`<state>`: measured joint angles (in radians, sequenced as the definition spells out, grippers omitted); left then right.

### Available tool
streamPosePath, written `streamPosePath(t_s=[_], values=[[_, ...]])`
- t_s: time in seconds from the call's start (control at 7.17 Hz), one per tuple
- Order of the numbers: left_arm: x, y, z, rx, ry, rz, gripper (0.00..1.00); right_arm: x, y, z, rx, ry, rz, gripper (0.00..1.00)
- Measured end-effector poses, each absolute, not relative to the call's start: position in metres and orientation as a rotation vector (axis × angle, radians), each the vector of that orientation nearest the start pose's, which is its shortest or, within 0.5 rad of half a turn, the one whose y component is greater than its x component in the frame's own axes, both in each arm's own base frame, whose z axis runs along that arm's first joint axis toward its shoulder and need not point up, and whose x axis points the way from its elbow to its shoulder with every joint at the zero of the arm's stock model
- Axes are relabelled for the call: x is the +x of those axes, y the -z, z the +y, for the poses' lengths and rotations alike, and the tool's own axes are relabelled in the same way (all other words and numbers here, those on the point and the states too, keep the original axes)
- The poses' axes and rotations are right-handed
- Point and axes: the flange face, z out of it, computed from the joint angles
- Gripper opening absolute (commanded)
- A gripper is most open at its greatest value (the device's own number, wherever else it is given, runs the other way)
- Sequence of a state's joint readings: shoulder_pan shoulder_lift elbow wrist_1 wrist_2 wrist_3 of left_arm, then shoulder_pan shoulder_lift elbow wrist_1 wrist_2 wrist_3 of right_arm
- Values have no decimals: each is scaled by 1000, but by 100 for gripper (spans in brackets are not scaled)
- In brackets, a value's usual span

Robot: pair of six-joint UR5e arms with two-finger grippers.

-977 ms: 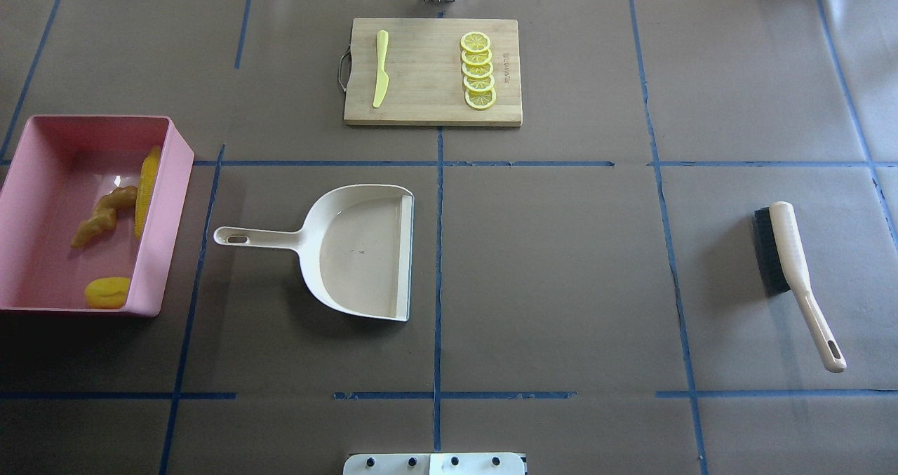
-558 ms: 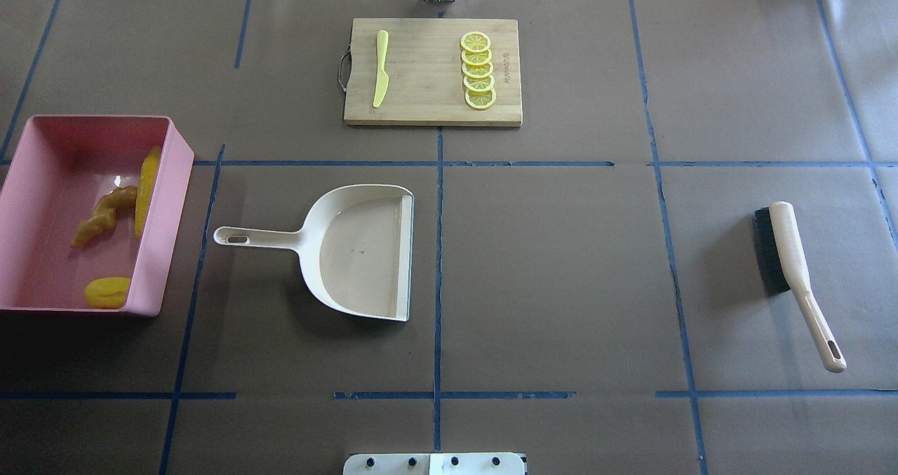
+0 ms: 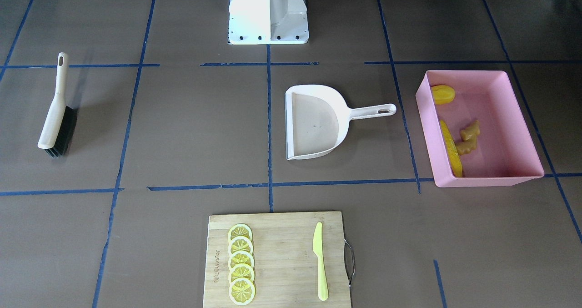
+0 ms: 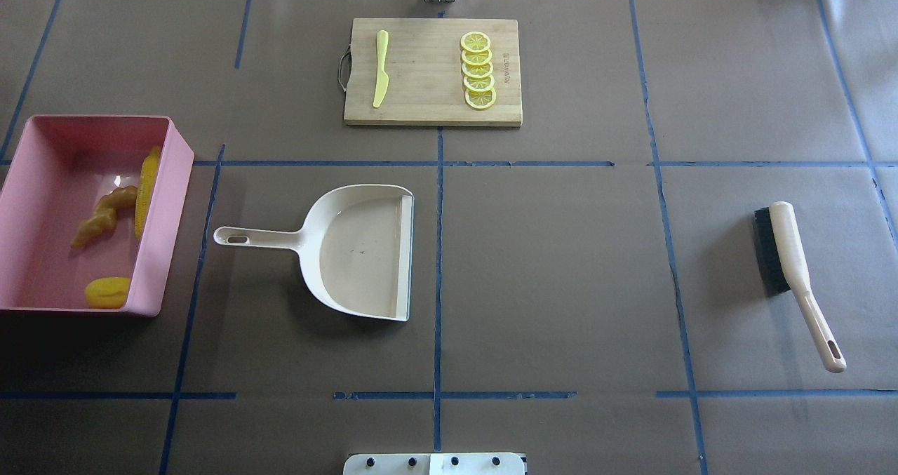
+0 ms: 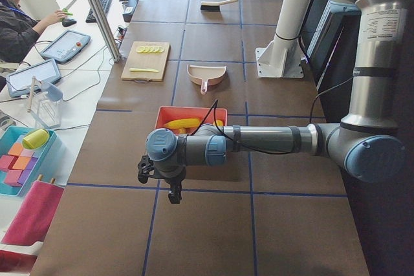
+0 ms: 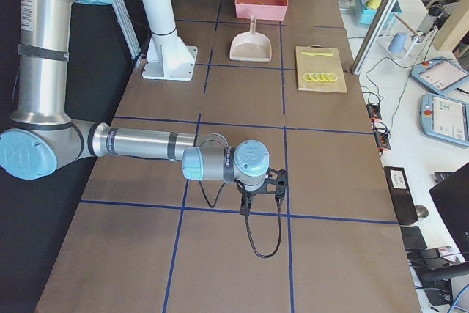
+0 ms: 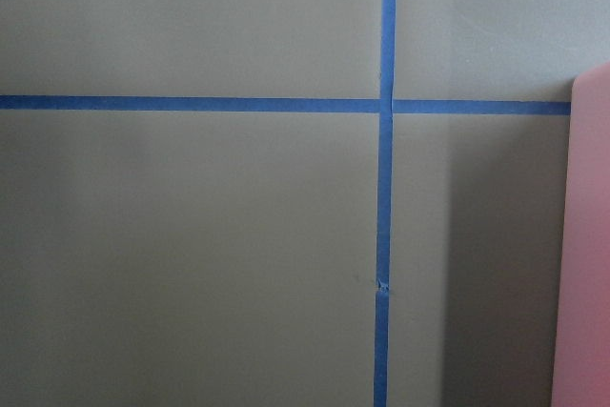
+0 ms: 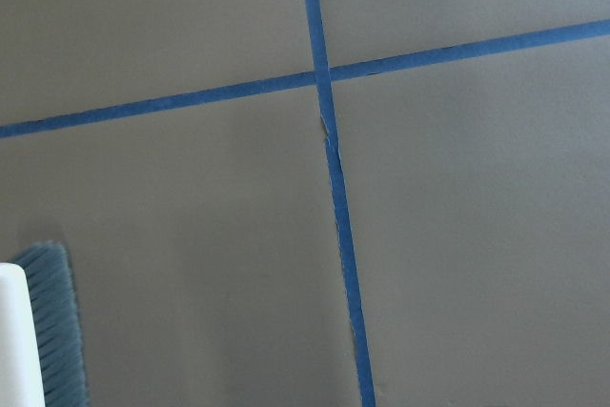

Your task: Sweep and dump trash into bin

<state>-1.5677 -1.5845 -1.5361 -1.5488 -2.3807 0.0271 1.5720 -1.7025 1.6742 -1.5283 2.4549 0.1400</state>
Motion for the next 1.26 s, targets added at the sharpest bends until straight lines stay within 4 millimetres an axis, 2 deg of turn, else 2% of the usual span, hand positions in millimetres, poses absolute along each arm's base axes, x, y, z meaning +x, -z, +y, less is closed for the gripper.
streamPosePath(t_s=[0.28, 0.56, 1.26], values=[[-60, -667, -497, -27, -13, 810, 100, 79, -655, -440, -34, -106, -863, 100], [-60, -666, -498, -25, -14, 810, 100, 91, -652, -445, -9, -105, -821, 100], [-60, -661, -503, -16, -17, 809, 100, 94, -652, -446, -2, -105, -810, 100]])
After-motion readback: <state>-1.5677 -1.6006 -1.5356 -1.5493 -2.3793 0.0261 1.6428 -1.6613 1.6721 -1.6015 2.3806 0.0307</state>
